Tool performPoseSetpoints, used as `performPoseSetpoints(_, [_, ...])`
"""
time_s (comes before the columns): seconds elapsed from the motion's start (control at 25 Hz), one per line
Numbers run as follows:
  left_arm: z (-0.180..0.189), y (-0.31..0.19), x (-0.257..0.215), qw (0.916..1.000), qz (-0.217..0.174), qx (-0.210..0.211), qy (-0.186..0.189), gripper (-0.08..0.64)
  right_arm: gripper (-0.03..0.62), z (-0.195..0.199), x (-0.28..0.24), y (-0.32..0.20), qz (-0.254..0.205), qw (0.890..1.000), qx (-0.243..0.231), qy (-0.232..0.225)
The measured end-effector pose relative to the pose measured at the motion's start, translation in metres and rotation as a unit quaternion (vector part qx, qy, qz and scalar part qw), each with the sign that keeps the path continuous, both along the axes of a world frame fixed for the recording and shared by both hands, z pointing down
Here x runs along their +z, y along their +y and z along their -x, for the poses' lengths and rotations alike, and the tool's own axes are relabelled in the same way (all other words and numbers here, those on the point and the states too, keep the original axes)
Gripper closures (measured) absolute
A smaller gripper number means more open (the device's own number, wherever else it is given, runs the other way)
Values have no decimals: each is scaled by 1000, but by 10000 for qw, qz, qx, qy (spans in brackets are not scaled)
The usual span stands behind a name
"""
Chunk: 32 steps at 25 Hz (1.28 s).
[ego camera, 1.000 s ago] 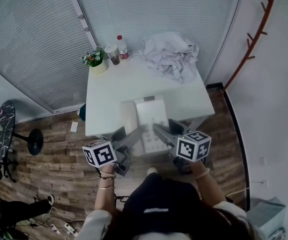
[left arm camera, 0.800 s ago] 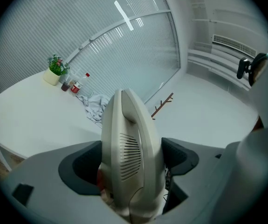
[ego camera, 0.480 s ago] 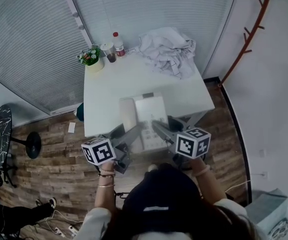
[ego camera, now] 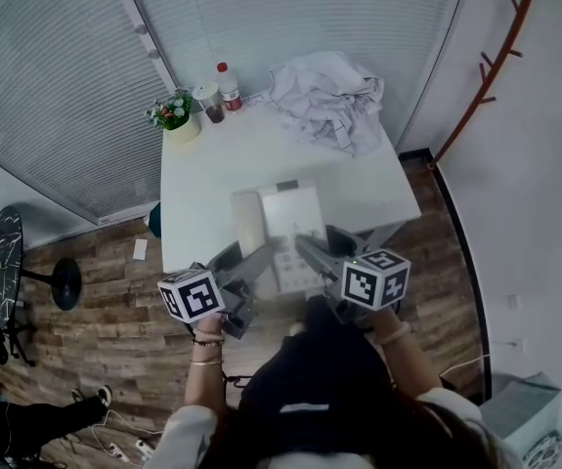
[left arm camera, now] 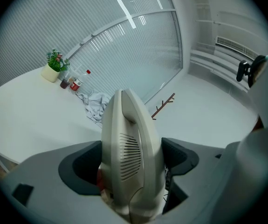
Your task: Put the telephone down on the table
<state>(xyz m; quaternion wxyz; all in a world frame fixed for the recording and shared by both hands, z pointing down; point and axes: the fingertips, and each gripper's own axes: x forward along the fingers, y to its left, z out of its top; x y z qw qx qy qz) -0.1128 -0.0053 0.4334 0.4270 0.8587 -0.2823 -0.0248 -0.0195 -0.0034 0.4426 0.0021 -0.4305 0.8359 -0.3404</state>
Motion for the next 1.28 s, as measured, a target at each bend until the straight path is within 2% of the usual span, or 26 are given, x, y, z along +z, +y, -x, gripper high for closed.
performPoseSetpoints(0.28, [-14,-26,2,10000,-34,-83,-20,160,316,-14,3,-28,-13,10000,-91,-31])
performPoseSetpoints(0.44, [-23,-50,5,9996,-75,-227,-174,160,316,-26,6,-50,27,9998,-166,-45])
performPoseSetpoints(0.6, [-33,-69,8,9996,30,-269,4,160,316,-33,8,-74,37,9997,-252,-36])
performPoseSetpoints(0.72, [-34,-84,8,9994,29,-344,-104,160,316,-36,10,-89,55,9995,-301,-63])
performPoseSetpoints(0.88, [-39,-102,13,9992,44,-396,-49,160,316,-40,13,-108,99,9992,-367,-84])
performPoseSetpoints(1.0, [-39,-115,13,9984,12,-518,-217,160,316,-42,17,-121,127,9988,-466,-81])
performPoseSetpoints(1.28, [-41,-128,17,9976,108,-671,-95,160,316,-40,21,-140,175,9974,-694,-122])
